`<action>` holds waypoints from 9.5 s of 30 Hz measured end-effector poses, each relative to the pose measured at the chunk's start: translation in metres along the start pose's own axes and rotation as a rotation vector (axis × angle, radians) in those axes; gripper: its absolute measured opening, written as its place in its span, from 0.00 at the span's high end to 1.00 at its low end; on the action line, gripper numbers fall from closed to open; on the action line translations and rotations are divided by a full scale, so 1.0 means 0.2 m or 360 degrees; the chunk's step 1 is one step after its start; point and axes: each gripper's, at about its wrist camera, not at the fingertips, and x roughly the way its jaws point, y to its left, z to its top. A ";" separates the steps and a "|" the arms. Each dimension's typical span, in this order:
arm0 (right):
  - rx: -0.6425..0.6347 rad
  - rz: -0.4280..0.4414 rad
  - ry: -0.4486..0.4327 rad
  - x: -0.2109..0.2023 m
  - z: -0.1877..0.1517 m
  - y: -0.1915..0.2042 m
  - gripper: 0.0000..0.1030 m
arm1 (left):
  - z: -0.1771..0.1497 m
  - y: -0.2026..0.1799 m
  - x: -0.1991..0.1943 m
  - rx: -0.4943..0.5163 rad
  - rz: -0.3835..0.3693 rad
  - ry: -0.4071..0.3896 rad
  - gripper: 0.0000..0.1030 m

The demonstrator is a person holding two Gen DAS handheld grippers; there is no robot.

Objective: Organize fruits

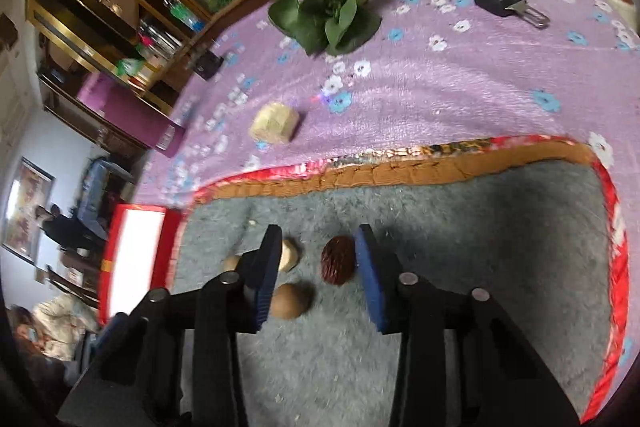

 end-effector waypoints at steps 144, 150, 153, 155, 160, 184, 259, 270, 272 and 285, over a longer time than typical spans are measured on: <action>-0.0506 -0.0153 0.0013 -0.08 -0.47 0.36 0.52 | -0.33 0.48 -0.42 -0.0287 0.0267 -0.0214 0.28; -0.0591 -0.0436 0.0034 0.02 -0.51 0.41 0.74 | -0.34 0.41 -0.45 -0.0268 0.0260 -0.0180 0.27; -0.0645 -0.0498 0.0026 0.02 -0.52 0.43 0.81 | -0.34 0.41 -0.47 -0.0294 0.0270 -0.0194 0.26; -0.0673 -0.0511 0.0019 0.01 -0.53 0.43 0.81 | -0.35 0.40 -0.48 -0.0311 0.0250 -0.0200 0.26; -0.0653 -0.0488 0.0011 -0.01 -0.55 0.43 0.82 | -0.36 0.39 -0.48 -0.0301 0.0223 -0.0199 0.26; -0.0641 -0.0395 -0.0074 -0.12 -0.57 0.47 0.82 | -0.41 0.42 -0.53 -0.0353 0.0221 -0.0235 0.26; 0.0073 0.0098 -0.0235 -0.17 -0.20 -0.18 0.82 | 0.04 -0.04 0.22 0.0116 -0.0038 0.0168 0.28; 0.0137 0.0228 -0.0202 -0.19 -0.19 -0.21 0.82 | 0.10 -0.11 0.41 0.0109 -0.0053 0.0271 0.40; 0.0137 0.0231 -0.0194 -0.19 -0.19 -0.21 0.82 | 0.12 -0.11 0.43 0.0087 -0.0066 0.0274 0.48; 0.0106 0.0201 -0.0210 -0.19 -0.20 -0.20 0.82 | 0.11 -0.13 0.42 -0.0025 -0.0152 0.0225 0.76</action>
